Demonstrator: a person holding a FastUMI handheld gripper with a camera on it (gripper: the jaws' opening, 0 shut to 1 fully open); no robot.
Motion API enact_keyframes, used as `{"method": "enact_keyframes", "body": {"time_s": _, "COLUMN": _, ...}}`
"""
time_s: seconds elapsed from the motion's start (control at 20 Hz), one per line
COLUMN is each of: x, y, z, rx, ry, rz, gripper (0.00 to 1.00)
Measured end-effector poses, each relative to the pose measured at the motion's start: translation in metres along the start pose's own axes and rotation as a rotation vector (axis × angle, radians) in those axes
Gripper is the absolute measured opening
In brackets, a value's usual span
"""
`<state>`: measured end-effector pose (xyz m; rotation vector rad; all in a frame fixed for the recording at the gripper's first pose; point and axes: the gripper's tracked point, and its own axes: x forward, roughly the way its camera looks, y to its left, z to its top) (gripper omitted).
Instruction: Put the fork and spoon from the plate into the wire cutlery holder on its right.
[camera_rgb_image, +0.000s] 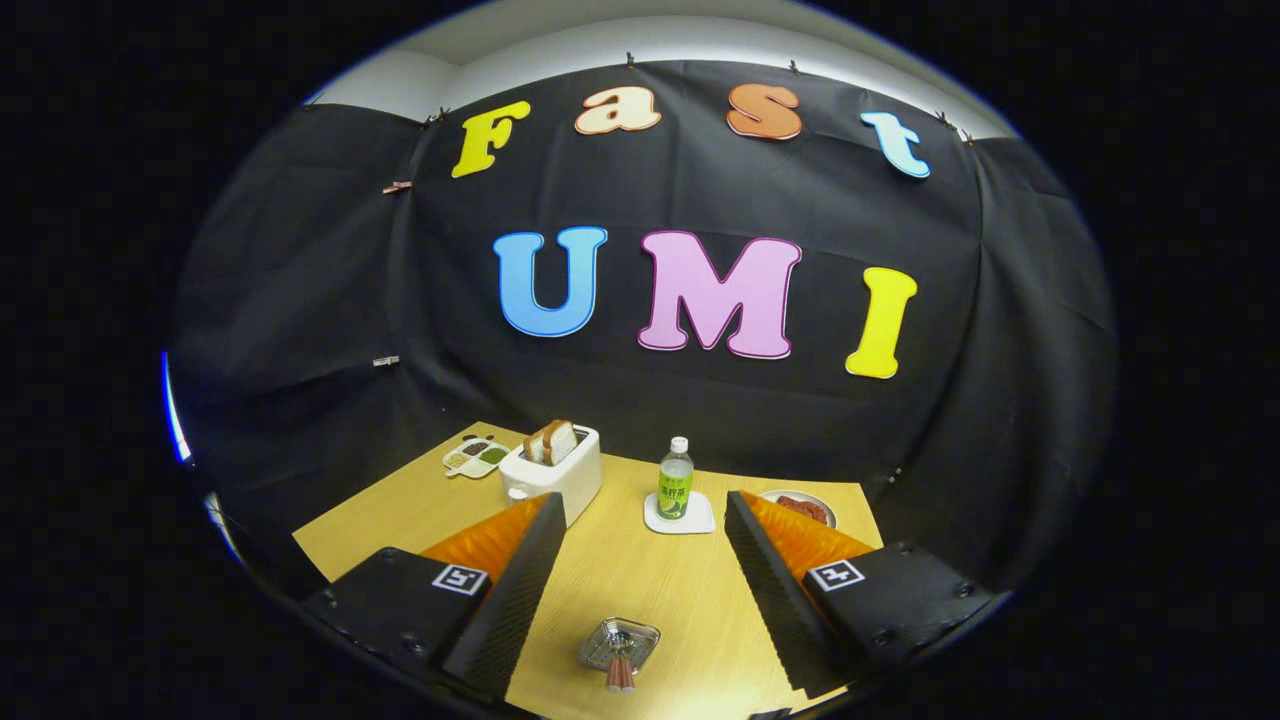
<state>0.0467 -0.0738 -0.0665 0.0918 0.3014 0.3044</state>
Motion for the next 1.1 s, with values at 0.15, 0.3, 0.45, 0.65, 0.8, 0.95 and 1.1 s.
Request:
{"method": "enact_keyframes", "body": {"time_s": 0.15, "x": 0.002, "y": 0.005, "z": 0.004, "rx": 0.005, "ry": -0.031, "rz": 0.025, "gripper": 1.0}}
{"method": "enact_keyframes", "body": {"time_s": 0.3, "x": 0.006, "y": 0.011, "z": 0.002, "rx": 0.002, "ry": -0.015, "rz": 0.06, "gripper": 1.0}}
{"method": "enact_keyframes", "body": {"time_s": 0.45, "x": 0.012, "y": 0.012, "z": 0.0, "rx": -0.011, "ry": -0.007, "rz": 0.071, "gripper": 1.0}}
{"method": "enact_keyframes", "body": {"time_s": 0.65, "x": 0.017, "y": 0.021, "z": -0.001, "rx": -0.016, "ry": -0.001, "rz": 0.09, "gripper": 1.0}}
{"method": "enact_keyframes", "body": {"time_s": 0.8, "x": 0.019, "y": 0.025, "z": -0.001, "rx": -0.024, "ry": 0.002, "rz": 0.105, "gripper": 1.0}}
{"method": "enact_keyframes", "body": {"time_s": 0.95, "x": 0.023, "y": 0.028, "z": 0.001, "rx": -0.021, "ry": -0.012, "rz": 0.114, "gripper": 1.0}}
{"method": "enact_keyframes", "body": {"time_s": 1.1, "x": 0.025, "y": 0.029, "z": -0.003, "rx": -0.019, "ry": -0.001, "rz": 0.124, "gripper": 1.0}}
